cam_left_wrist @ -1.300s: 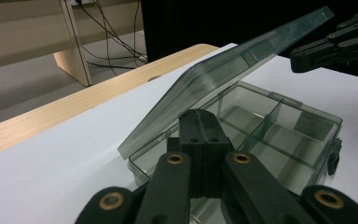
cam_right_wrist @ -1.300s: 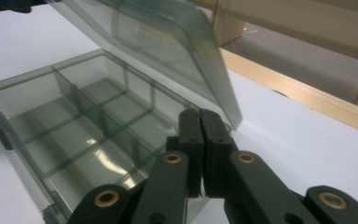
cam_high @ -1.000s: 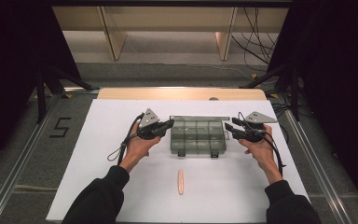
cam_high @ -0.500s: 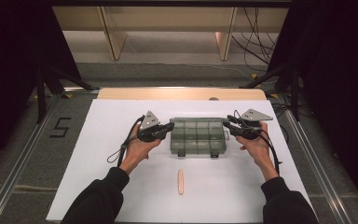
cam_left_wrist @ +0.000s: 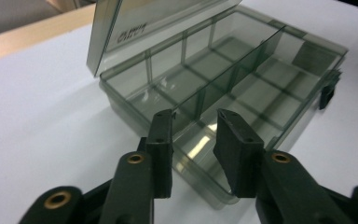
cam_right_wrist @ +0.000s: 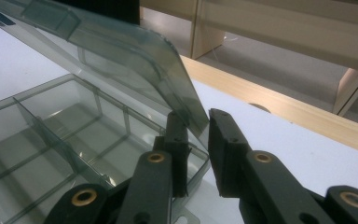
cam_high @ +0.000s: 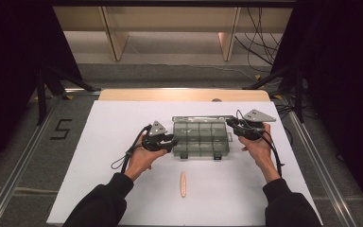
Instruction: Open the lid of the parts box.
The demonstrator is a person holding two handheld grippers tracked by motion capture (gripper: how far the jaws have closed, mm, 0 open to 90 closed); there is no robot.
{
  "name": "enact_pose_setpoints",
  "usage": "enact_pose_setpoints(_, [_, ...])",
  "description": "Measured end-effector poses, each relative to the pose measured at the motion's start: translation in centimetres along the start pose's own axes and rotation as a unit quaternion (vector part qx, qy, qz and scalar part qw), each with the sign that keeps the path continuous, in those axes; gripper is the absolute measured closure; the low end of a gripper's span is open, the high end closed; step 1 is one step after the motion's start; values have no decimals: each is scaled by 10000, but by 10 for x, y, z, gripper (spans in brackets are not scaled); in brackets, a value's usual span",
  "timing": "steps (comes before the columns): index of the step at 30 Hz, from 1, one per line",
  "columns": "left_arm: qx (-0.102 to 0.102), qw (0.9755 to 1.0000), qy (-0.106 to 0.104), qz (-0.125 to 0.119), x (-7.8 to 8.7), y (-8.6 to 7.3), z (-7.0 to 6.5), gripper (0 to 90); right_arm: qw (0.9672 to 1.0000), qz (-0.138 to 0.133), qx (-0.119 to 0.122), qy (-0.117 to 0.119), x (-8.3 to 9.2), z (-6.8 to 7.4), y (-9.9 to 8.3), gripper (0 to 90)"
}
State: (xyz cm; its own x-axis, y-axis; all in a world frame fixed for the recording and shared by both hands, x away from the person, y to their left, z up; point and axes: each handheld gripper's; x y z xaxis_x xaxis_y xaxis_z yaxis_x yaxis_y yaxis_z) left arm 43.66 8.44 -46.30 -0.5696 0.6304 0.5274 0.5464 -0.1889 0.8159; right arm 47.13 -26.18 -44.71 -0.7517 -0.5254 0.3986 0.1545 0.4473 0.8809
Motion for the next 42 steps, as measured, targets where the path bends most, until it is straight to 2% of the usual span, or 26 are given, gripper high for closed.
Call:
enact_pose_setpoints(1, [89,10000,29,-20,-2,-2,0,661,10000,0,0,0,0,0,0,788])
enact_pose_setpoints(2, [53,9999,48,101,-2,-2,3,640,10000,22,-23,-1,0,0,0,792])
enact_pose_setpoints(3, [136,9999,57,32,-5,-5,2,640,10000,22,-23,-1,0,0,0,792])
enact_pose_setpoints(4, [39,9998,101,175,-4,-5,3,633,10000,30,-52,-27,0,0,1,793])
enact_pose_setpoints(5, [53,9997,109,196,-6,-7,2,628,10000,22,-74,-56,-1,1,1,795])
enact_pose_setpoints(6, [76,9995,125,293,-7,-8,2,616,9999,81,41,-116,-1,-1,4,801])
enact_pose_setpoints(8, [111,9994,195,254,-9,-8,2,618,9999,69,15,-139,-2,0,5,804])
enact_pose_setpoints(9, [113,9993,204,297,-8,-8,3,619,9998,175,-56,-114,-1,0,6,807])
enact_pose_setpoints(10, [197,9992,199,270,-9,-9,3,628,9997,130,-61,-185,-3,-1,7,811])
enact_pose_setpoints(13, [181,9994,141,277,-10,-10,3,650,9996,158,-108,-209,-4,-1,8,815])
enact_pose_setpoints(14, [155,9994,190,250,-11,-11,1,670,9994,230,-115,-219,-5,-2,10,821])
enact_pose_setpoints(16, [141,9994,212,246,-12,-11,1,669,9995,204,-48,-244,-6,-3,11,822])
enact_pose_setpoints(17, [148,9993,221,247,-12,-11,1,673,9993,227,-164,-263,-7,-3,12,827])
enact_pose_setpoints(21, [172,9994,208,238,-11,-12,1,674,9990,215,-156,-370,-10,-4,13,833])
enact_pose_setpoints(22, [155,9994,153,279,-11,-11,2,674,9988,246,-252,-348,-10,-3,14,834])
enact_pose_setpoints(25, [193,9993,165,262,-11,-11,2,674,9985,334,-156,-393,-11,-5,16,839])
enact_pose_setpoints(28, [205,9993,154,283,-11,-11,2,676,9981,274,-215,-510,-15,-6,17,844])
enact_pose_setpoints(30, [197,9993,170,267,-11,-12,2,676,9977,367,-252,-520,-15,-6,18,846])
enact_pose_setpoints(35, [198,9994,186,234,-11,-12,2,677,9979,358,-331,-427,-16,-7,18,849])
enact_pose_setpoints(38, [215,9993,186,234,-11,-12,2,677,9972,434,-236,-562,-20,-9,23,855])
enact_pose_setpoints(42, [226,9993,172,227,-11,-12,2,677,9967,491,-321,-564,-25,-11,26,857])
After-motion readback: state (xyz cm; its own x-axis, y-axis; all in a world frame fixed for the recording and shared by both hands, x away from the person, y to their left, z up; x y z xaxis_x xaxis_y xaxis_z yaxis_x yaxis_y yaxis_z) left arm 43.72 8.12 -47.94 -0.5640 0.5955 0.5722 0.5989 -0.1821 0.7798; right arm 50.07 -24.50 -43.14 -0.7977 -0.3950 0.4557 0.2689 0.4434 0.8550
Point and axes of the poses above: each handheld gripper's, and its own axes: x roughly backward along the jaws, y roughly out of its top, z roughly to its left, and after that the axes turned 12 degrees about x, right-handed
